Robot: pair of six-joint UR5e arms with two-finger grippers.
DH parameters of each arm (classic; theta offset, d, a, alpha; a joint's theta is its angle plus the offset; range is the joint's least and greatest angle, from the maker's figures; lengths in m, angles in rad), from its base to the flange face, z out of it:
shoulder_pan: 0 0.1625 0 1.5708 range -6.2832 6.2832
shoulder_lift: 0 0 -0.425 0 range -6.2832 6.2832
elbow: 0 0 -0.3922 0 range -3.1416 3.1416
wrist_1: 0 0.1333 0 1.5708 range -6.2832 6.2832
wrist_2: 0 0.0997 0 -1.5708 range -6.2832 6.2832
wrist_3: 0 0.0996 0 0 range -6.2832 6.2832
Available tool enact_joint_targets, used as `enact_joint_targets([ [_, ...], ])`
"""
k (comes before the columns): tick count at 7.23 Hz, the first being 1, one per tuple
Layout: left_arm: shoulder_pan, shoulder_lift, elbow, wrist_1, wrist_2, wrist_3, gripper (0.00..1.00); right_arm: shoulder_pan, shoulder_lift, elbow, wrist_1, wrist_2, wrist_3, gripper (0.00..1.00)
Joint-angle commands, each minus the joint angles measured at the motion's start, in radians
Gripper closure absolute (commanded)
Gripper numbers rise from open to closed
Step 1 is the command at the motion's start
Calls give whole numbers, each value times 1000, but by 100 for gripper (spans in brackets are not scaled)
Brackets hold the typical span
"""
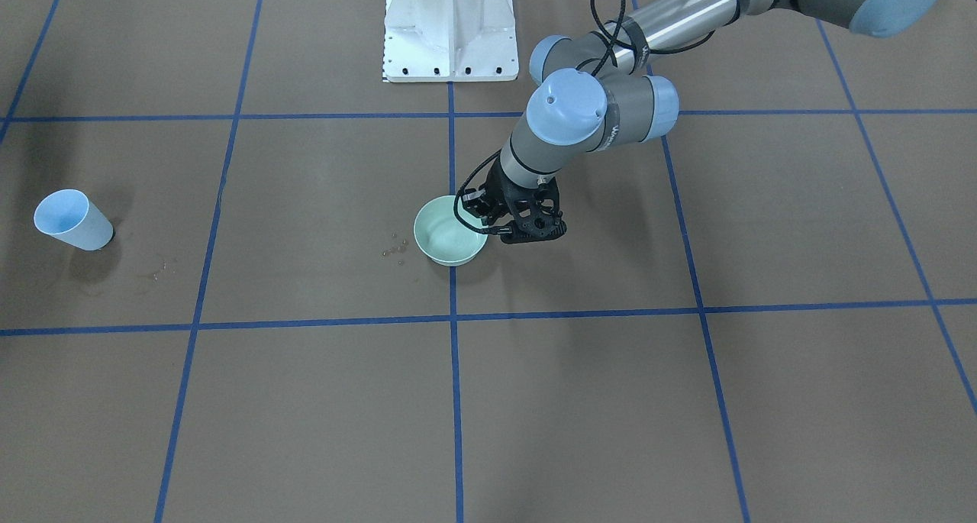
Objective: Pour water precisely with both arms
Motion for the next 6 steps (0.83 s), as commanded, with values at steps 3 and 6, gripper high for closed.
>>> enact_joint_targets([
  [3,-90,6,-78,45,-70,-3,33,0,-3,4,18,1,0,1],
  [6,-193,214,-356,141,-132,12,26,-128,-104,6,414,52,70,1],
])
